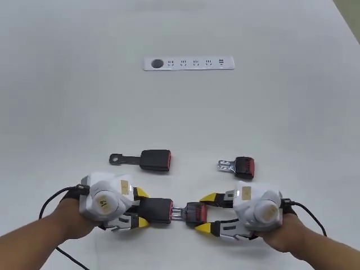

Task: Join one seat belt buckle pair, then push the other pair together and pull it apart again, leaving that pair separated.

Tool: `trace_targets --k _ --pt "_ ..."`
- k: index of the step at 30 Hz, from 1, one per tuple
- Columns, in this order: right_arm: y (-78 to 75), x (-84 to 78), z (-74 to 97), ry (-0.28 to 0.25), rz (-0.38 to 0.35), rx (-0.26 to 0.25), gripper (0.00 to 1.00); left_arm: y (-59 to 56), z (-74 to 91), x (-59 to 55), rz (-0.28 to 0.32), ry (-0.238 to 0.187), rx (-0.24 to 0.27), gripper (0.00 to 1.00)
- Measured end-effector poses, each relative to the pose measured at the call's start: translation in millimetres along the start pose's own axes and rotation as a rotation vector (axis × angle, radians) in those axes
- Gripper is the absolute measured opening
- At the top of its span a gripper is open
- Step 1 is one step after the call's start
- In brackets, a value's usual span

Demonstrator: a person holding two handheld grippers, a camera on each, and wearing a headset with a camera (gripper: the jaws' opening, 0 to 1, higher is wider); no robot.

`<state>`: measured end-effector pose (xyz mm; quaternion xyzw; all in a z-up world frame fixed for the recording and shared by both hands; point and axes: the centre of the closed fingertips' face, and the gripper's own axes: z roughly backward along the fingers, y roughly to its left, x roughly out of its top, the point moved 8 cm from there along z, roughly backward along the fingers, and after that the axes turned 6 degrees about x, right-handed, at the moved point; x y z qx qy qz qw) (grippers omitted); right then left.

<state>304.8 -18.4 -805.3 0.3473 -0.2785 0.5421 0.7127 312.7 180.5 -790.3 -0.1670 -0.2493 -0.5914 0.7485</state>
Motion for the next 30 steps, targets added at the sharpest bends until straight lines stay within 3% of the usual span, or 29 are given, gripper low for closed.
trace_targets --k 20,25,28,30 --pt "1.0 6.3 -7.5 0.037 -0.007 0.011 0.33 0.4 -1.0 0.2 -0.027 0.011 -0.006 0.32" --pt "2.8 7.1 -6.7 0.036 -0.012 0.002 0.33 0.4 -1.0 0.0 -0.023 0.011 -0.005 0.32" --pt "6.2 13.0 -16.8 0.03 -0.032 -0.011 0.33 0.0 -1.1 -0.3 -0.019 0.011 -0.003 0.32" --pt "4.4 15.7 -17.7 0.039 0.004 -0.026 0.34 -0.5 -0.8 -1.1 -0.013 0.018 -0.005 0.32"
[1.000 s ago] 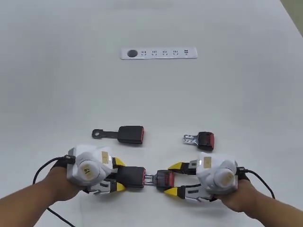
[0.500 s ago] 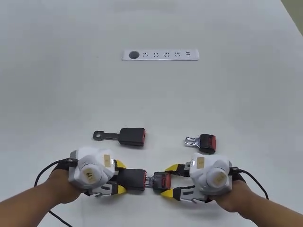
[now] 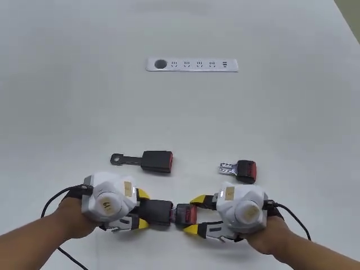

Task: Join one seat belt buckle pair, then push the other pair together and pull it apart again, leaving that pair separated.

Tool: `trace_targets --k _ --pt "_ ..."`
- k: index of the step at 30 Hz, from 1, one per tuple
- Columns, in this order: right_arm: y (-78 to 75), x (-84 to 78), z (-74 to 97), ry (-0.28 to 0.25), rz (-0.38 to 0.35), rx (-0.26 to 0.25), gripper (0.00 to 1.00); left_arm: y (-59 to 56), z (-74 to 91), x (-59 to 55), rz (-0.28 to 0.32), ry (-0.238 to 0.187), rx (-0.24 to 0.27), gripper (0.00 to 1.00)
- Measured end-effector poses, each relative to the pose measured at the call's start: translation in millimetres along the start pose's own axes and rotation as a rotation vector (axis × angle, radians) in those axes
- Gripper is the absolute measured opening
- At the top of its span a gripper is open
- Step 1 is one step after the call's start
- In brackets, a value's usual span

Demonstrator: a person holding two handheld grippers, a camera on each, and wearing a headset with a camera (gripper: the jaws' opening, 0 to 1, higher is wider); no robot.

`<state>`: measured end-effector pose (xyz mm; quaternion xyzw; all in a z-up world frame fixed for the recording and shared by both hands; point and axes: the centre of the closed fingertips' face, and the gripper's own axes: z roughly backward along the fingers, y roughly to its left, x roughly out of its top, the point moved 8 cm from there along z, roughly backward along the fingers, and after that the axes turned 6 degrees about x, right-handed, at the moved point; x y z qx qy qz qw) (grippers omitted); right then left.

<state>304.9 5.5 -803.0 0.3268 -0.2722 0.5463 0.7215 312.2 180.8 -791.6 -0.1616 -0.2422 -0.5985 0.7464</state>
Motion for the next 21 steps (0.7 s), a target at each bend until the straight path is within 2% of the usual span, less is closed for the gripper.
trace_targets --k 1,21 --pt "2.1 -2.5 1.9 -0.005 -0.036 -0.004 0.34 -0.1 -0.1 -0.5 0.003 -0.005 -0.001 0.32" --pt "2.7 -2.1 3.4 0.013 -0.02 -0.01 0.34 2.9 -1.0 0.2 -0.004 -0.009 -0.008 0.32"
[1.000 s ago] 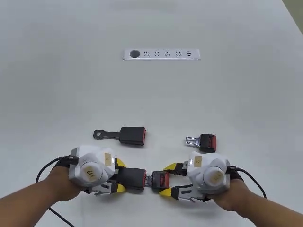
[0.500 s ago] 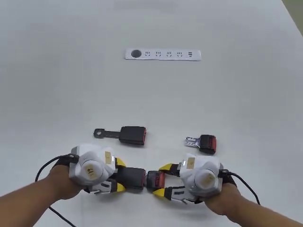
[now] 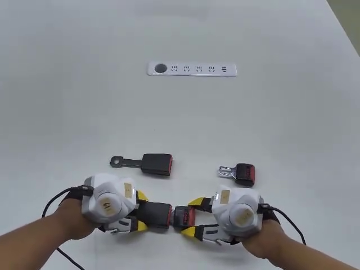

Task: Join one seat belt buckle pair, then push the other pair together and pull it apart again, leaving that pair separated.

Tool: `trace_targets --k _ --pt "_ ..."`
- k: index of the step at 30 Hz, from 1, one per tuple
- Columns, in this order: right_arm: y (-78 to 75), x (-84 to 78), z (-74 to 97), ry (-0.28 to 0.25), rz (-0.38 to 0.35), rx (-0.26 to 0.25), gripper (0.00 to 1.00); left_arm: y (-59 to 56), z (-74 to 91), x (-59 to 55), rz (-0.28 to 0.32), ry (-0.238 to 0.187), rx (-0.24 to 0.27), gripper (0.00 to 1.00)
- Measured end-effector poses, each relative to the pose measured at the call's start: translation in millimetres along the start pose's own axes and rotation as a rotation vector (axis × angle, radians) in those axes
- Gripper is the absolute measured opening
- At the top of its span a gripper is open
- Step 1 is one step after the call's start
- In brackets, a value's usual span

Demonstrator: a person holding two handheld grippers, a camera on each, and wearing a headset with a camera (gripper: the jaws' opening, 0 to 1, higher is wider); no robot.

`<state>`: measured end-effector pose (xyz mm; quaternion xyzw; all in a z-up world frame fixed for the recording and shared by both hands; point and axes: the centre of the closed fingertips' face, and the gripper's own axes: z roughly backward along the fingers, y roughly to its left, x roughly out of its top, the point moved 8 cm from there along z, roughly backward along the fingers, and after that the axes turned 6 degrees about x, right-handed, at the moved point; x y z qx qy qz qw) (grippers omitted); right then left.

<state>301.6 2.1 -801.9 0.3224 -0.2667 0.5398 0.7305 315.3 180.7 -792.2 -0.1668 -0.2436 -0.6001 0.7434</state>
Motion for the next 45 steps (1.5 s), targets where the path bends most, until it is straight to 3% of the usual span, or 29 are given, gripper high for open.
trace_targets --k 6,14,24,45 --pt "0.4 -0.6 1.2 0.007 0.018 -0.002 0.33 1.2 0.6 -1.6 0.0 -0.021 -0.004 0.32" --pt "-1.9 -1.2 2.6 0.011 0.041 0.021 0.33 3.8 1.8 -1.2 -0.065 -0.02 -0.041 0.31" --pt "-1.9 -2.4 2.9 0.006 0.087 0.012 0.32 6.0 2.5 -3.3 -0.058 -0.044 -0.061 0.3" --pt "-2.3 -6.9 4.5 -0.045 0.044 0.014 0.32 5.9 2.8 -5.0 -0.061 -0.071 -0.08 0.3"
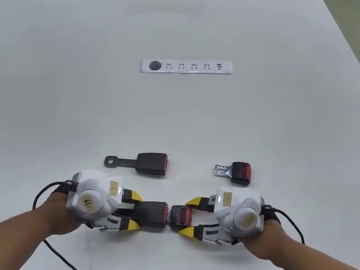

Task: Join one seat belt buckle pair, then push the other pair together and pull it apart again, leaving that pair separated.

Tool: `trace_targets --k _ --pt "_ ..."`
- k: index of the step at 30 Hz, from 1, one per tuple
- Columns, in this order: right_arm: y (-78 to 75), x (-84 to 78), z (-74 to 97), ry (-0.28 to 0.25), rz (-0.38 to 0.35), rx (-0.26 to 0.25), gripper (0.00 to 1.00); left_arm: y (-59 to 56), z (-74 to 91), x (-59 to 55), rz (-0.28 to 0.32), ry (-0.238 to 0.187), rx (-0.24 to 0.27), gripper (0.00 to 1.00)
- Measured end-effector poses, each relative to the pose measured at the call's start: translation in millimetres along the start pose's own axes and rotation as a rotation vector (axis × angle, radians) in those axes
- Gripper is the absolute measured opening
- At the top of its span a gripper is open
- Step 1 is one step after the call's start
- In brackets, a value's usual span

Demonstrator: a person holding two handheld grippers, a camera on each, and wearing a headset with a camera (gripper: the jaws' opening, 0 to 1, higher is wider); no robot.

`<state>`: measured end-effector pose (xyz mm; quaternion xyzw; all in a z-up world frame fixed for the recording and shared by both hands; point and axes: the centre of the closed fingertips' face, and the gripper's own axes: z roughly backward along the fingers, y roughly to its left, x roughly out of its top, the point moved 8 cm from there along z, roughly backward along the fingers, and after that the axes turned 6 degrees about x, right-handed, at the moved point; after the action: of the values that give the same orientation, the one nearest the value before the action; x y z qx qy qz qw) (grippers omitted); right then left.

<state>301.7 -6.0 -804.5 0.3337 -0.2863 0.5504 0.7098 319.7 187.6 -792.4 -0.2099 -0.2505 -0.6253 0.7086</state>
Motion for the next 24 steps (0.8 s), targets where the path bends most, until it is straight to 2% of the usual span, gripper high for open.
trace_targets --k 24 --pt "0.3 -0.5 0.6 -0.012 -0.006 -0.003 0.32 0.2 0.0 -0.9 0.011 -0.015 0.0 0.3"
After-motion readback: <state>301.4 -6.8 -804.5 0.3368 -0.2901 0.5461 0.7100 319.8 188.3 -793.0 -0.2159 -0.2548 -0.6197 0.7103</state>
